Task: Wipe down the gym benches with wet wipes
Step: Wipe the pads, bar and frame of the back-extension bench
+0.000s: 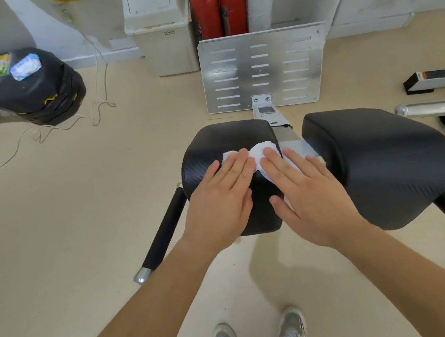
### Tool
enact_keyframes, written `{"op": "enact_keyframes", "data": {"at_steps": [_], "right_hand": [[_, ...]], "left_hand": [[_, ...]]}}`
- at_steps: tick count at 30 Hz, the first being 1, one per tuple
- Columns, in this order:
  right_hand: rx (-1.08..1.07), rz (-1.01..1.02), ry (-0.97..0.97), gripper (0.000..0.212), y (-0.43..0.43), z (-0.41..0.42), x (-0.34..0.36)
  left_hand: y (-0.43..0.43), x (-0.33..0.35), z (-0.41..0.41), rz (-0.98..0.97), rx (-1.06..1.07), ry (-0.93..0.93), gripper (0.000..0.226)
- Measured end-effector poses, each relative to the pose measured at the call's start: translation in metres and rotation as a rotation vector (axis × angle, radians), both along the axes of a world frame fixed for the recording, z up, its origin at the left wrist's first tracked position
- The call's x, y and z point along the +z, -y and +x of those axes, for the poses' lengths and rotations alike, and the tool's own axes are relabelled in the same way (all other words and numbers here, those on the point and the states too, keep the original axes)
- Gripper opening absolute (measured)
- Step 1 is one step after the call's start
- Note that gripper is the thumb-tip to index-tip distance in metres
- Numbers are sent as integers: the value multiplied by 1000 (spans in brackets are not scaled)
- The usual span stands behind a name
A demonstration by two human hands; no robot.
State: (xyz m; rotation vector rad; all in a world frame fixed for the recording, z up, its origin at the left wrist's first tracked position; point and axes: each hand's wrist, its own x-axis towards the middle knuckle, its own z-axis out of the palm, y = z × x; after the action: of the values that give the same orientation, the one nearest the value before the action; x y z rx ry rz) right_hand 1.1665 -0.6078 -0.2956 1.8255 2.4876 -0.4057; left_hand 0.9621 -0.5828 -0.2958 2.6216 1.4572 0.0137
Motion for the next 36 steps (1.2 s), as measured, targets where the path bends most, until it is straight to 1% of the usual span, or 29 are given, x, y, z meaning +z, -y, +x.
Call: {"op": "enact_keyframes", "data": {"at_steps": [3, 7, 9, 12, 15, 17, 20, 24, 29, 32, 34, 36], "right_hand": [[27, 52, 59, 67, 13, -9, -7], [65, 148, 83, 67, -2, -28, -7], [32, 159, 72, 68, -5, -41, -5], [32, 141, 114, 69, 15, -56, -11], [48, 125, 177, 69, 41, -63, -15], [29, 161, 170, 68, 43, -70, -12], [-11, 215, 141, 68, 34, -86, -8], [-2, 224, 247, 75, 23, -98, -24], [-29, 265, 211, 74, -20, -94, -12], [40, 289, 209, 74, -4, -89, -16], [101, 297, 238, 74, 23, -87, -29], [129, 323, 254, 74, 26, -83, -37]], "left_hand": [[14, -7, -16, 19, -1, -7, 55], [-10, -14, -31, 108, 55, -3, 56], [-11, -16, -36, 133, 54, 30, 54], [11, -21, -51, 130, 24, 70, 56], [28, -27, -75, 112, -33, 13, 61], [29, -31, -89, 137, -82, -38, 64], [27, -34, -98, 172, -117, -58, 65], [8, -32, -98, 181, -93, -34, 67], [-31, -21, -89, 142, -66, 50, 64], [-6, -29, -93, 159, -32, 91, 64], [28, -44, -98, 197, -23, 72, 63], [38, -55, -101, 227, -30, 39, 63]]}}
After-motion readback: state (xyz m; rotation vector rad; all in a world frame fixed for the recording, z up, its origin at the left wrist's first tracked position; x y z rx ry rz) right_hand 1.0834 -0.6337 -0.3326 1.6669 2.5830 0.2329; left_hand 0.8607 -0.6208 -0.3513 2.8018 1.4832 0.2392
